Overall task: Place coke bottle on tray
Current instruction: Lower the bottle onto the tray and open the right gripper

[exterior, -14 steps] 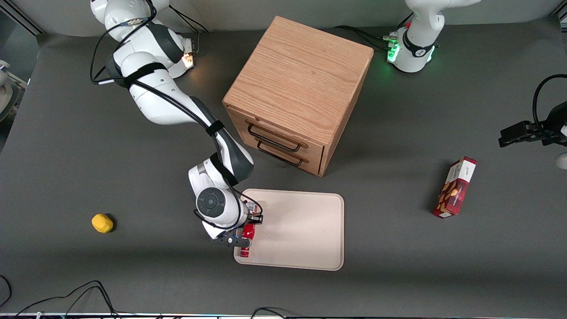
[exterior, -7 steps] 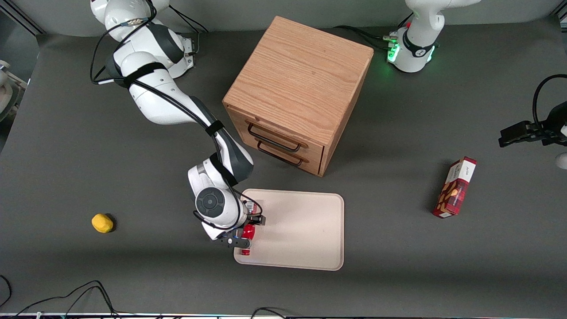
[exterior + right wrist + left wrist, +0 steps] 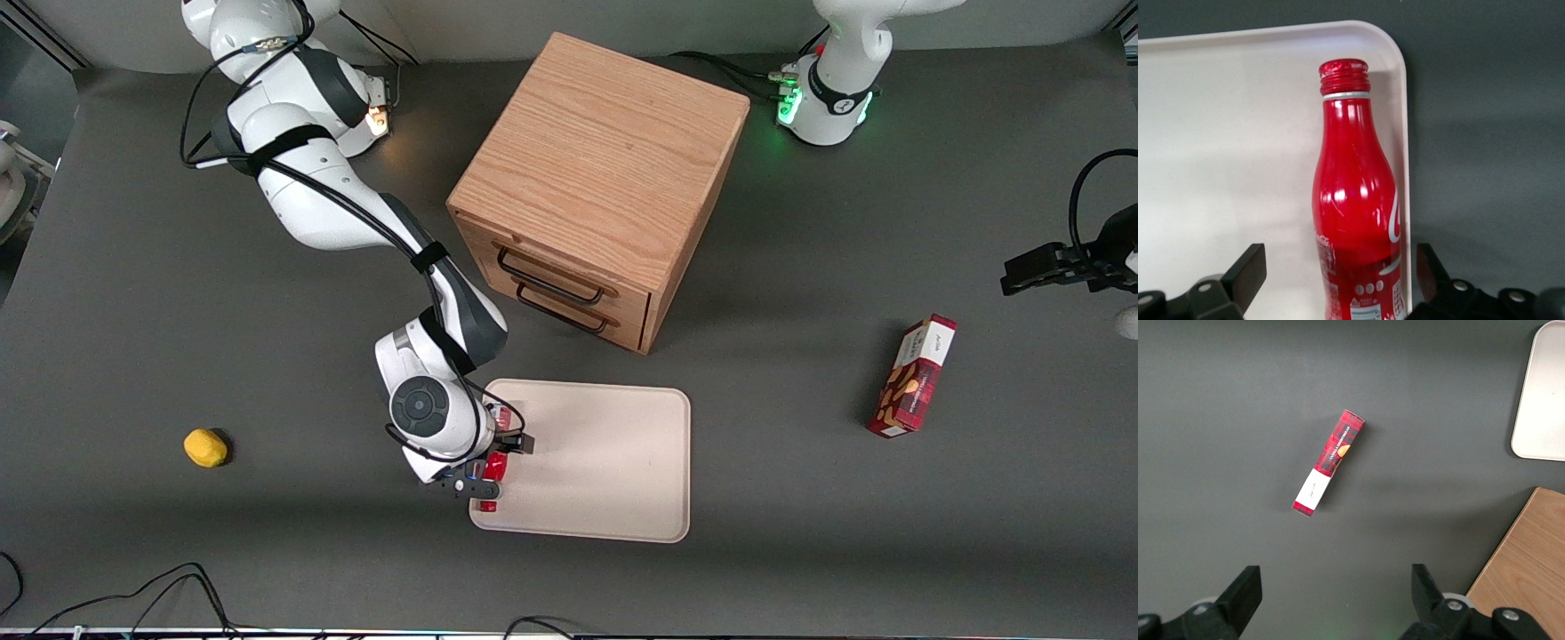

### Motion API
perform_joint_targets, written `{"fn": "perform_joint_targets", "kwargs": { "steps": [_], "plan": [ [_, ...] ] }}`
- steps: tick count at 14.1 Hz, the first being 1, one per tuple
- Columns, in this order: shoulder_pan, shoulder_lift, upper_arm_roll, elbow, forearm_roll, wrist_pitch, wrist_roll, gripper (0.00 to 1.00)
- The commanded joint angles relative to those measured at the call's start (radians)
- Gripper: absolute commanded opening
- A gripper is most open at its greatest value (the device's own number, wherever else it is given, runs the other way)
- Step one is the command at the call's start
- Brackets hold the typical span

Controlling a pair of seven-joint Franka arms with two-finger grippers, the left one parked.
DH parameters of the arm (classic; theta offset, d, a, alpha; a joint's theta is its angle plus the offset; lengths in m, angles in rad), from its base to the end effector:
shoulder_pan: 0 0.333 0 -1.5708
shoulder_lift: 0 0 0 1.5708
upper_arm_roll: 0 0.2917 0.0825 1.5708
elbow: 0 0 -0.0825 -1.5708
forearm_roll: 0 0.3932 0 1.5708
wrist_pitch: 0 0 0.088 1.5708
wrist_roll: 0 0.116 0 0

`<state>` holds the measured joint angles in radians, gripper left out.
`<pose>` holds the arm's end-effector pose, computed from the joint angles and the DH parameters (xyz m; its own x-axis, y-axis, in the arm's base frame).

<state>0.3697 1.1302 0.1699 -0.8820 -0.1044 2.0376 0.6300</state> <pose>0.6992 0.3500 0.1812 0.9896 -0.1435 -0.0058 -0.1436 -0.9873 -0.0685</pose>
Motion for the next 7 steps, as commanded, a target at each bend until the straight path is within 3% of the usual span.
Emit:
{"fn": "perform_joint_targets", "kwargs": {
  "steps": [1,5,7],
  "plan": [
    [0.005,-0.007,-0.013,0.024,0.02,-0.055,-0.021,1.0],
    [-0.023,-0.117,-0.007,0.024,0.028,-0.21,-0.022,1.0],
    [-0.08,-0.231,0.029,-0.007,0.029,-0.36,-0.026,1.0]
  ]
}}
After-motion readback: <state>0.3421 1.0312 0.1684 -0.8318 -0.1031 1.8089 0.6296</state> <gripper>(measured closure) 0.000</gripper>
